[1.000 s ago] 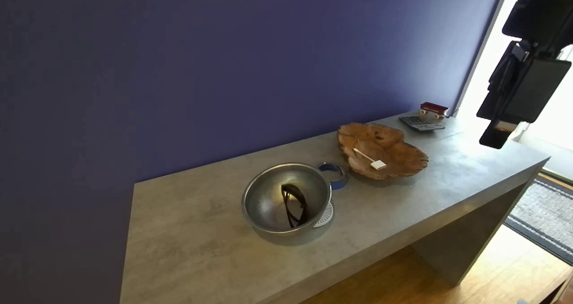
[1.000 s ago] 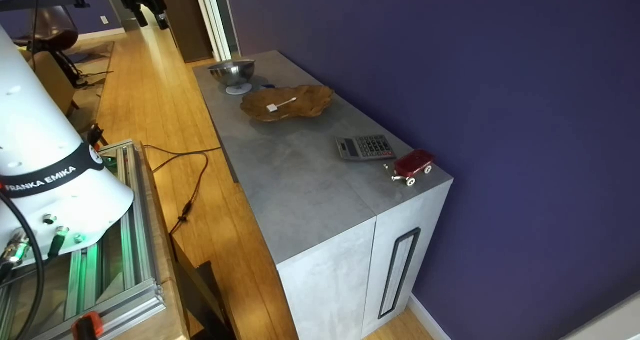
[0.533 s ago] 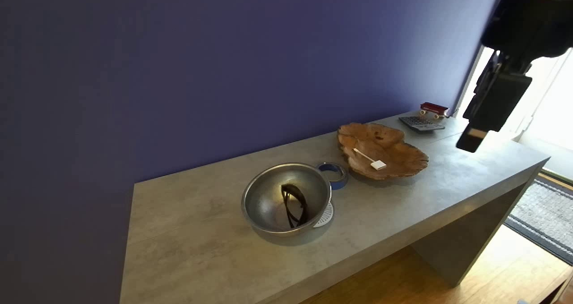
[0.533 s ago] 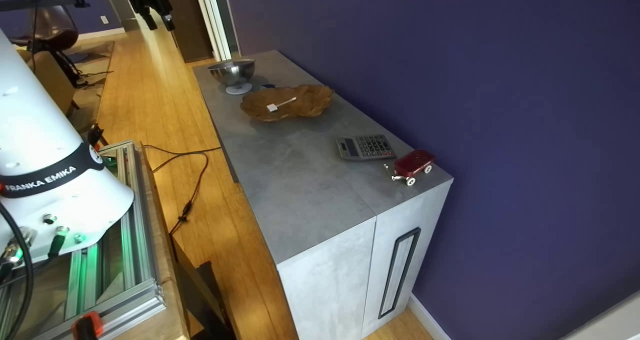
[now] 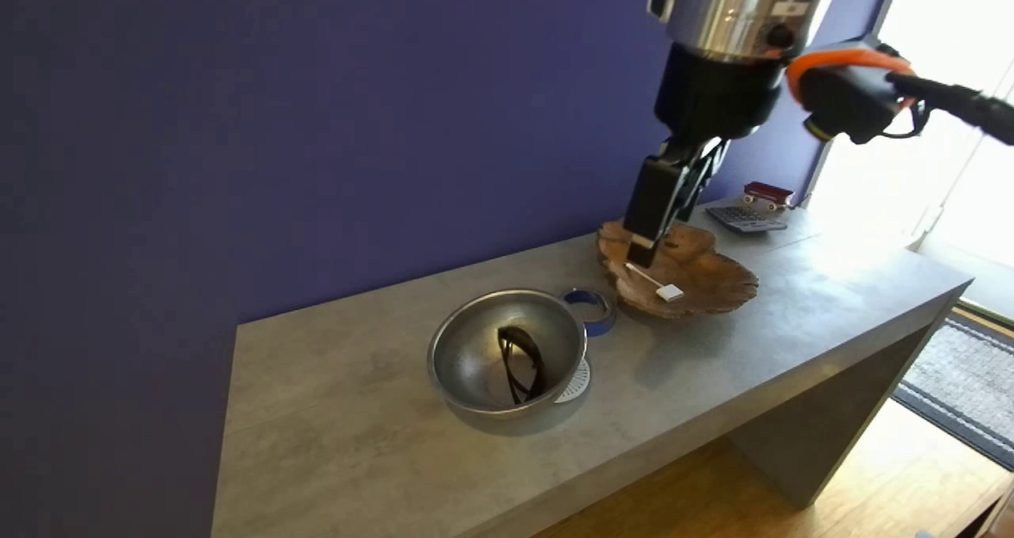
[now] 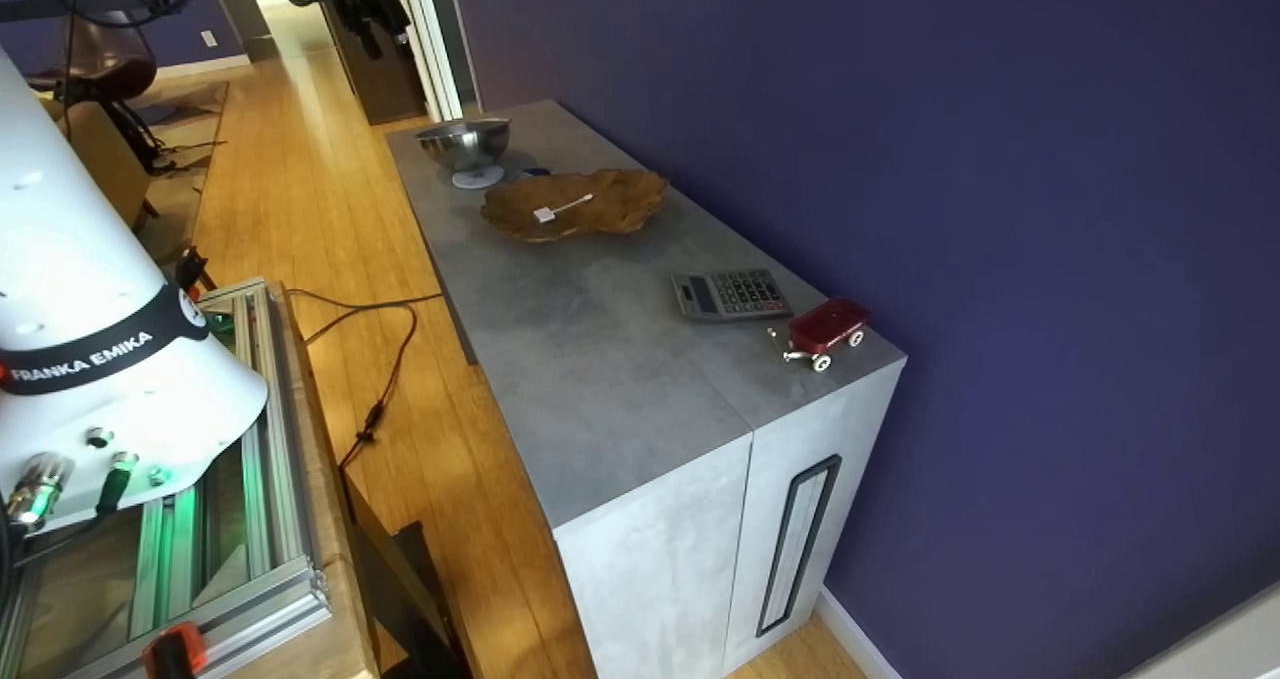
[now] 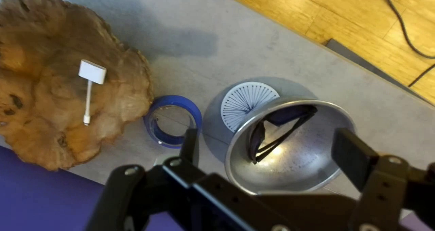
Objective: Remove the glasses from the silver bowl
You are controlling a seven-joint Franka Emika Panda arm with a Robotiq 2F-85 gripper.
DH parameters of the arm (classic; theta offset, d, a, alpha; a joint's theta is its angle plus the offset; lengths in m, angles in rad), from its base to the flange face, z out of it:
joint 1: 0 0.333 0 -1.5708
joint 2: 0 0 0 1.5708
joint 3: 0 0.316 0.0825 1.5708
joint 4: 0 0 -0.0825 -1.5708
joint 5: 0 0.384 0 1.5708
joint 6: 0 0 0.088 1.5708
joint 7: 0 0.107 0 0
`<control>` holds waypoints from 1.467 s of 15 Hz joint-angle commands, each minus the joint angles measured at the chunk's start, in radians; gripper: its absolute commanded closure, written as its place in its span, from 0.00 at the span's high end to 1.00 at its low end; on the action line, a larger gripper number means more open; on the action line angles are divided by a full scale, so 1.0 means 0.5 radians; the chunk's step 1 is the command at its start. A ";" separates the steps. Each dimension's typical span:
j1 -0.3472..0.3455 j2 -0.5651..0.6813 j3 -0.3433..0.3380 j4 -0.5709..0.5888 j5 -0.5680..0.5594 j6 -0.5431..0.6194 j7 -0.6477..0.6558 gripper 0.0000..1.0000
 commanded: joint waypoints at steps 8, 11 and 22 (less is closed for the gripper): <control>0.876 0.683 -0.689 0.811 -0.008 -0.111 0.077 1.00; 1.002 0.790 -0.854 0.929 -0.090 -0.132 0.324 1.00; 0.865 1.293 -0.891 1.336 0.491 0.098 -0.040 1.00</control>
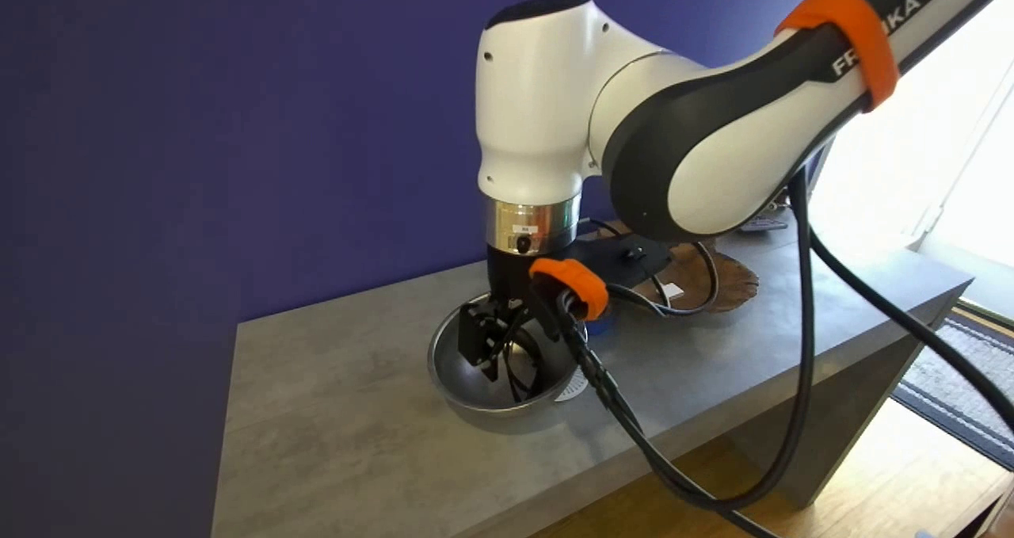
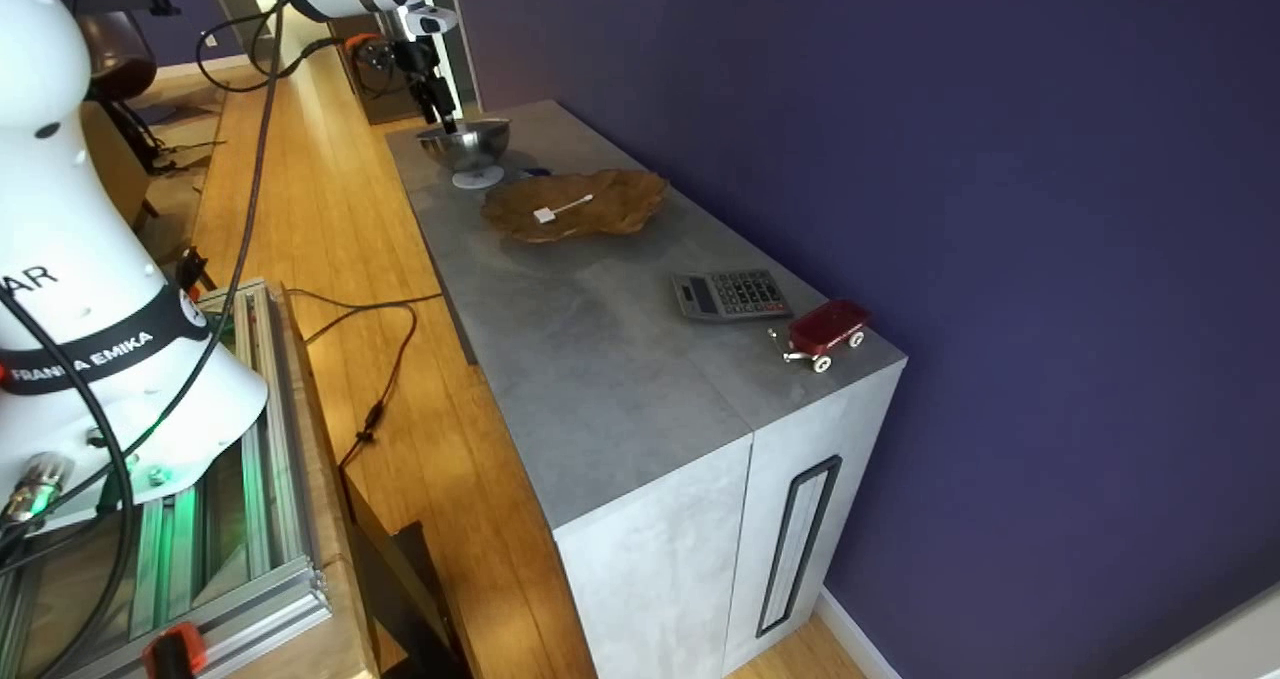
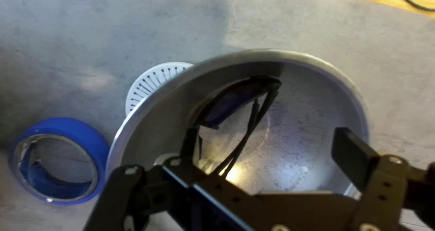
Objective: Remove the glasses from the silver bowl
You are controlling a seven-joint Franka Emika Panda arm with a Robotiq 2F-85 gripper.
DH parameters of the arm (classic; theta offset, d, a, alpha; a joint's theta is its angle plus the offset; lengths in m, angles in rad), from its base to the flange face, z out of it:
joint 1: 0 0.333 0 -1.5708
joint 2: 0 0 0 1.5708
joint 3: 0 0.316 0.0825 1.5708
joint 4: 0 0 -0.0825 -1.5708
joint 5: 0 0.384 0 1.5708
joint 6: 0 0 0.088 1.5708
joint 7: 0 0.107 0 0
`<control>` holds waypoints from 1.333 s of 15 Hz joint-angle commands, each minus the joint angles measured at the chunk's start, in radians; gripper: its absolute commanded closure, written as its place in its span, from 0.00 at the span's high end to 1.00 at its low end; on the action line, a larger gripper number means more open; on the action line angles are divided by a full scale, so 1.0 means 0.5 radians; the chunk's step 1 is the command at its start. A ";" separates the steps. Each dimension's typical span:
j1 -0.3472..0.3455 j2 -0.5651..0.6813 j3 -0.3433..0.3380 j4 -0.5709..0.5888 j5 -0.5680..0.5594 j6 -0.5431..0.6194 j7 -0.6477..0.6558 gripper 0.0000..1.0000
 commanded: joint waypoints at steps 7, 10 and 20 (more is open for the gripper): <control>-0.124 0.148 -0.005 0.213 0.301 0.028 -0.653 1.00; 0.040 0.140 -0.211 0.200 0.148 0.055 -0.428 1.00; 0.285 0.225 -0.476 0.214 0.001 -0.136 -0.018 0.54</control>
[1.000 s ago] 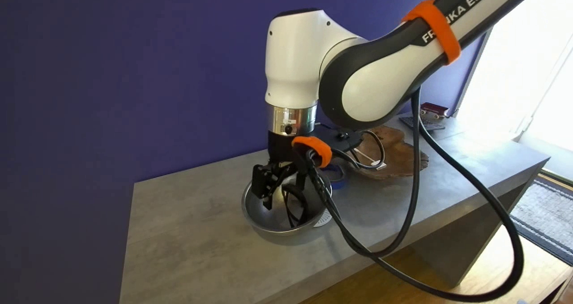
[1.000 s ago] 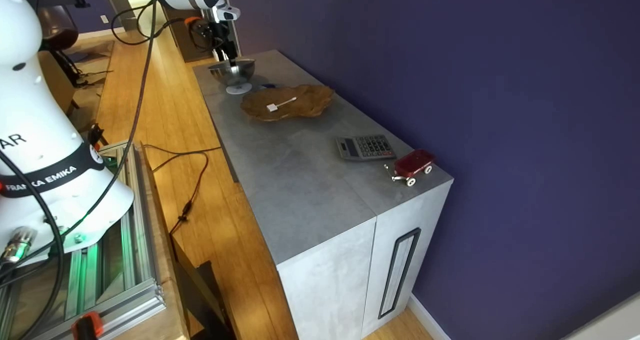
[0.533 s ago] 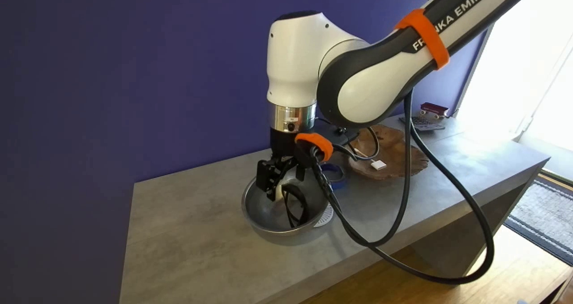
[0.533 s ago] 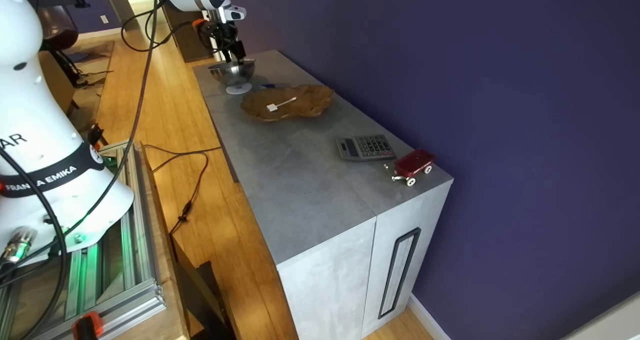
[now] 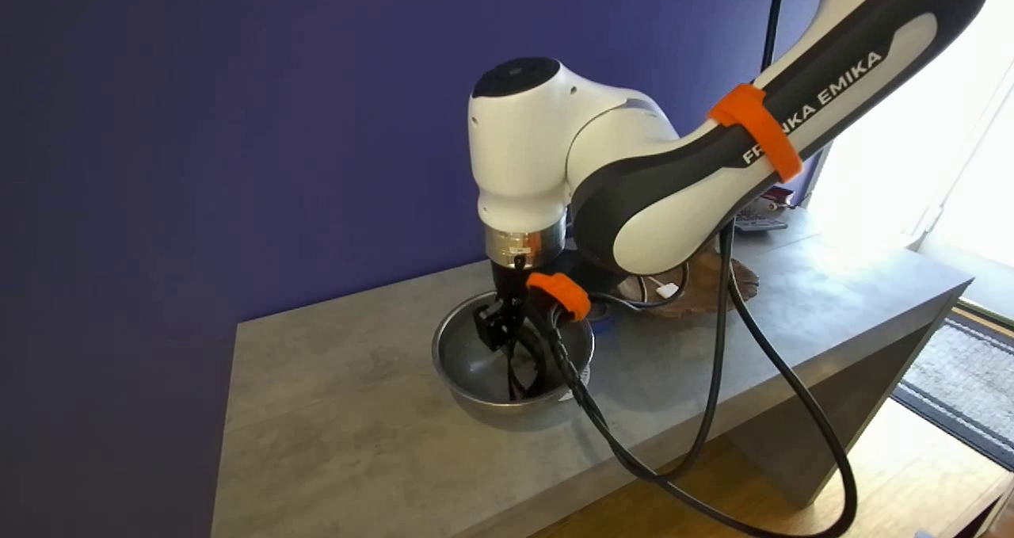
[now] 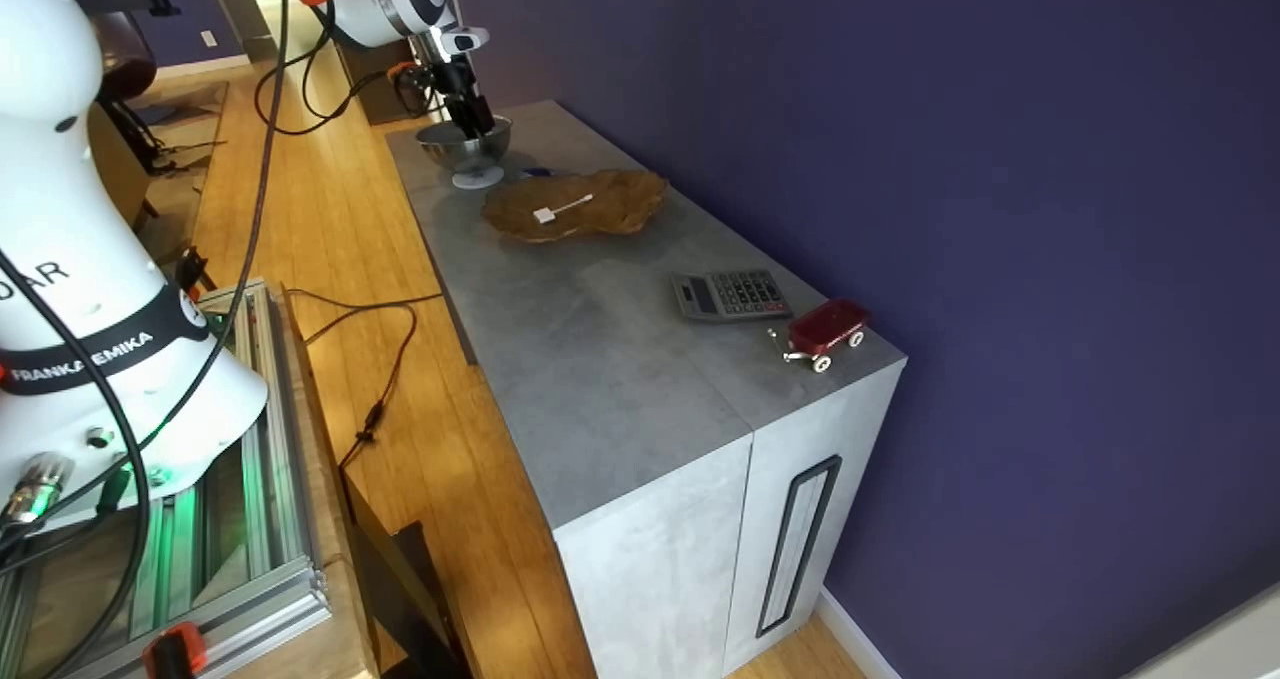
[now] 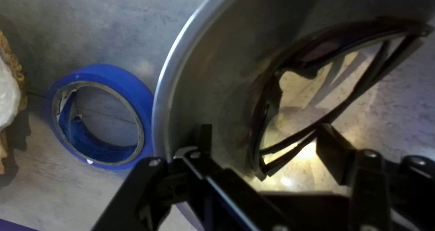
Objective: Remove the glasses from the silver bowl
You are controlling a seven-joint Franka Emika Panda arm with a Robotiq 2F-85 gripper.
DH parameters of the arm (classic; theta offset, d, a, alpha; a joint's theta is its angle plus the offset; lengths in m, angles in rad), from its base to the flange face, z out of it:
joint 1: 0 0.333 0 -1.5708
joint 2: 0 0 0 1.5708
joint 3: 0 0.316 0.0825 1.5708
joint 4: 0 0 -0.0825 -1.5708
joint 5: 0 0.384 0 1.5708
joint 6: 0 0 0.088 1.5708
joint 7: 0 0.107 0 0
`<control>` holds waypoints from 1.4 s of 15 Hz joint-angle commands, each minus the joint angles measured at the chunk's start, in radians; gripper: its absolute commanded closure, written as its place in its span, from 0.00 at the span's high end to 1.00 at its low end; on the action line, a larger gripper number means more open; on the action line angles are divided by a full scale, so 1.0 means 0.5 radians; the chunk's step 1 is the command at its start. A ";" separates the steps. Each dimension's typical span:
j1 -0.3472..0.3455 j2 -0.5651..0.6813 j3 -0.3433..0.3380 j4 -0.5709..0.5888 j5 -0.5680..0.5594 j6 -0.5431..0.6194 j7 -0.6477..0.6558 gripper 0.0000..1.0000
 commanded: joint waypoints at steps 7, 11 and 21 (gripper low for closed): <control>0.079 0.046 -0.019 0.060 -0.032 -0.053 0.190 0.07; 0.084 0.017 -0.028 0.059 -0.041 -0.035 0.228 0.03; -0.084 -0.575 -0.024 -0.346 0.039 0.021 0.198 0.03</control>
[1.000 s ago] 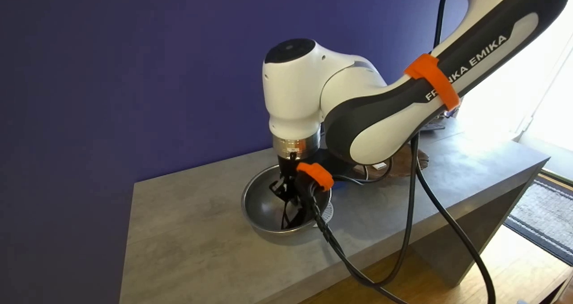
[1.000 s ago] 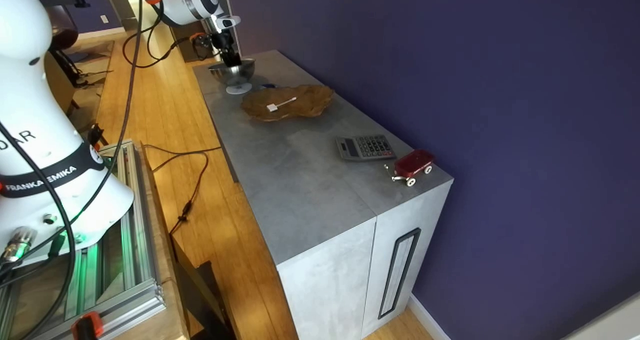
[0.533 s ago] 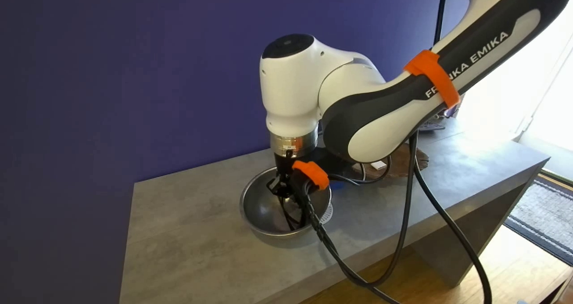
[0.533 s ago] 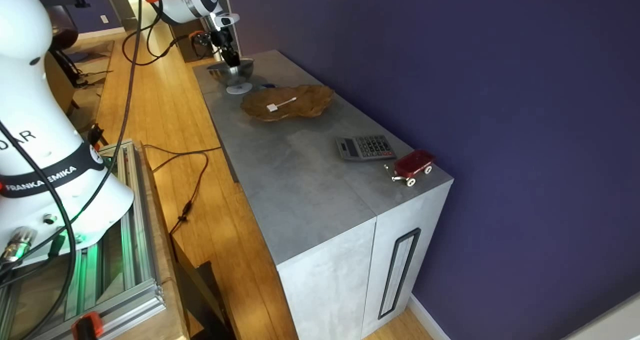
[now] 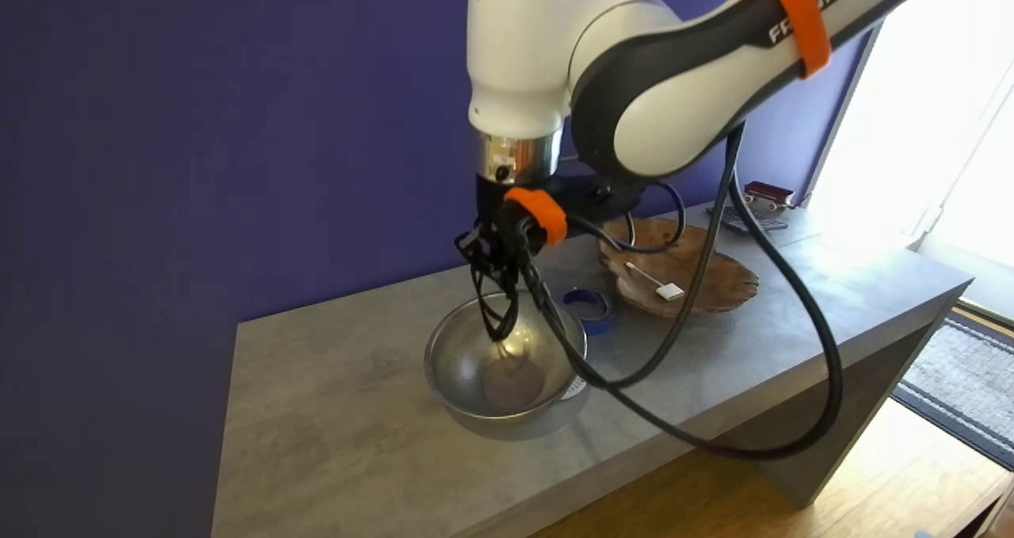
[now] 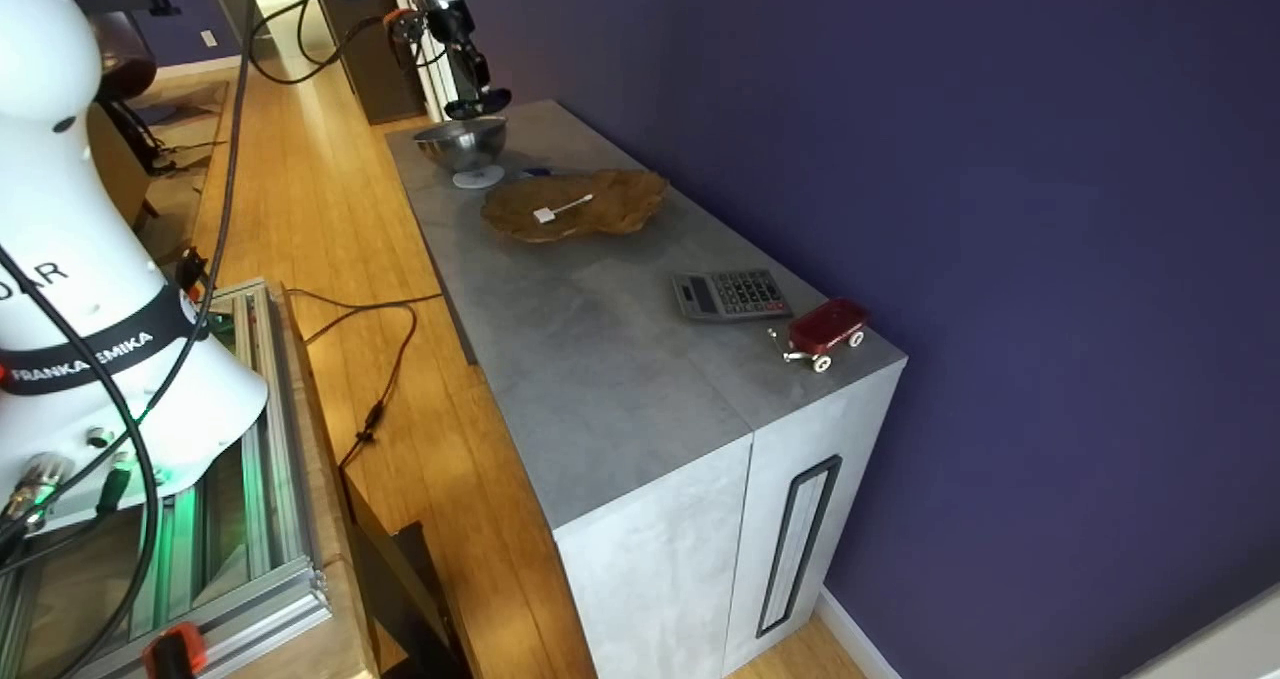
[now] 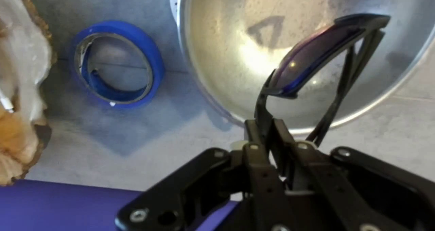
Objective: Remove the glasses from the silver bowl
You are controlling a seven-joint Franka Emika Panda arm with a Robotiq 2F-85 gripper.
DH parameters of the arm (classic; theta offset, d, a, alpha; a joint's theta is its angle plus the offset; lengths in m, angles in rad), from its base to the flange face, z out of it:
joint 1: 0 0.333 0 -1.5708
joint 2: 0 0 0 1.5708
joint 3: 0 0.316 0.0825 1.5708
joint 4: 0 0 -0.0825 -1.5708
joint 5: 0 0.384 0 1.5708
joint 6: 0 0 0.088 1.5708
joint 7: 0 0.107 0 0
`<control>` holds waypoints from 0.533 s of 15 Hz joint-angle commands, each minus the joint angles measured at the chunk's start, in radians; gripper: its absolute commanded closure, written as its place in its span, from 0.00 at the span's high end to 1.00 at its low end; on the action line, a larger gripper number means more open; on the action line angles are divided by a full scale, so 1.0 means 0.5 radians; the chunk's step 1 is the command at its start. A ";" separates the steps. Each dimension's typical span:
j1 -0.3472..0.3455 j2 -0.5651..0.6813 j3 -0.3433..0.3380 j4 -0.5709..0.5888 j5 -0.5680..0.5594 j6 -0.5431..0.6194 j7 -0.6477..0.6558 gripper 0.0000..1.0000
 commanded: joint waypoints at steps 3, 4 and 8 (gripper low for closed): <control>-0.167 -0.600 0.064 -0.568 -0.029 -0.132 -0.132 0.03; -0.208 -0.677 0.090 -0.657 -0.020 -0.160 -0.167 0.03; -0.363 -0.957 0.185 -1.051 0.030 -0.169 -0.066 0.03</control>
